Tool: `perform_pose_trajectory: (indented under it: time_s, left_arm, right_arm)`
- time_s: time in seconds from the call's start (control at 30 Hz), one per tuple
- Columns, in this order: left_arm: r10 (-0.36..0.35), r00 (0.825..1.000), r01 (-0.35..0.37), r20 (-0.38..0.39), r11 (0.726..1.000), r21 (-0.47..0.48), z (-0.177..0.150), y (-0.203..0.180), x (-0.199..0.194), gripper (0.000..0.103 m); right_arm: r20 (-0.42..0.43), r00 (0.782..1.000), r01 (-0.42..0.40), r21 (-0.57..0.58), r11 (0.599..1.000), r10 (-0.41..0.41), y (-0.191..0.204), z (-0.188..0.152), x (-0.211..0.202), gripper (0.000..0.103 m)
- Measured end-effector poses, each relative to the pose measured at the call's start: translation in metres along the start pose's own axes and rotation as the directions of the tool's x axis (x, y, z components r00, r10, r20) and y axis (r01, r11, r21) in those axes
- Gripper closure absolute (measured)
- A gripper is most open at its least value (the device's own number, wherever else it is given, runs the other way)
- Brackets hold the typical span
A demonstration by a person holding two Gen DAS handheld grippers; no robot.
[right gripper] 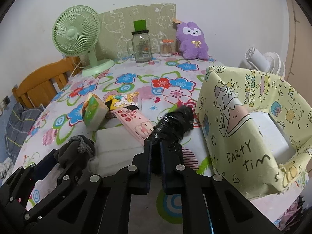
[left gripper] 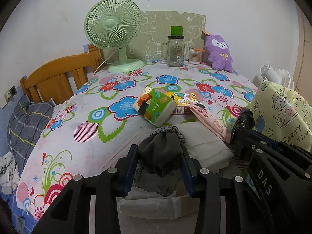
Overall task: Organize soft objects
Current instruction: 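Close the left tool on the grey sock while the right tool grasps the black sock, then lift both socks and carry them toward the patterned box with both tools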
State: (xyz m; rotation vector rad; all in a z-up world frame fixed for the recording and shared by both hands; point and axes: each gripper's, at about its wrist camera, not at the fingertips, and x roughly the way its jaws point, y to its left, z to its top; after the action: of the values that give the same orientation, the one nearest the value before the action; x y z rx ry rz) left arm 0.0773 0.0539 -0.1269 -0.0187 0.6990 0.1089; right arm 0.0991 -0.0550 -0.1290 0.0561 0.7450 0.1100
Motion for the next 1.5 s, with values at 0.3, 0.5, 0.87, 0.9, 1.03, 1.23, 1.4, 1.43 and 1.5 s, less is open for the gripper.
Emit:
perform_pose_trajectory:
  time_s: [0.3, 0.5, 0.87, 0.9, 1.03, 1.23, 1.4, 1.43, 1.5]
  left_arm:
    - [0.005, 0.999, -0.004, 0.042, 1.000, -0.006, 0.006, -0.001, -0.020, 0.062]
    - [-0.001, 0.999, 0.001, 0.053, 1.000, -0.003, 0.007, -0.004, -0.027, 0.062]
    - [-0.021, 0.997, 0.022, 0.071, 1.000, -0.009, 0.020, -0.007, -0.042, 0.062]
    - [-0.023, 0.997, 0.023, 0.073, 1.000, -0.009, 0.021, -0.007, -0.044, 0.062]
    - [-0.029, 0.996, 0.030, 0.081, 0.999, -0.013, 0.027, -0.009, -0.050, 0.062]
    - [-0.031, 0.995, 0.033, 0.094, 0.999, -0.013, 0.039, -0.011, -0.059, 0.062]
    - [-0.032, 0.994, 0.033, 0.107, 0.999, -0.011, 0.048, -0.012, -0.067, 0.062]
    - [-0.032, 0.993, 0.033, 0.110, 0.999, -0.010, 0.050, -0.012, -0.068, 0.062]
    - [-0.033, 0.993, 0.034, 0.115, 0.999, -0.010, 0.054, -0.013, -0.071, 0.062]
  right_arm:
    - [0.040, 0.999, -0.027, -0.007, 1.000, 0.027, 0.002, 0.007, -0.022, 0.095]
    - [0.052, 0.998, -0.040, -0.013, 0.999, 0.041, 0.005, 0.008, -0.032, 0.096]
    - [0.078, 0.995, -0.062, -0.031, 0.998, 0.064, 0.009, 0.020, -0.050, 0.099]
    - [0.080, 0.995, -0.064, -0.030, 0.998, 0.066, 0.009, 0.022, -0.052, 0.099]
    - [0.092, 0.993, -0.067, -0.036, 0.997, 0.070, 0.009, 0.028, -0.059, 0.099]
    - [0.108, 0.991, -0.074, -0.041, 0.996, 0.078, 0.009, 0.039, -0.069, 0.099]
    - [0.123, 0.989, -0.083, -0.043, 0.996, 0.088, 0.007, 0.048, -0.079, 0.099]
    - [0.125, 0.988, -0.085, -0.044, 0.995, 0.089, 0.007, 0.050, -0.081, 0.099]
    - [0.131, 0.987, -0.087, -0.045, 0.995, 0.092, 0.006, 0.053, -0.084, 0.099]
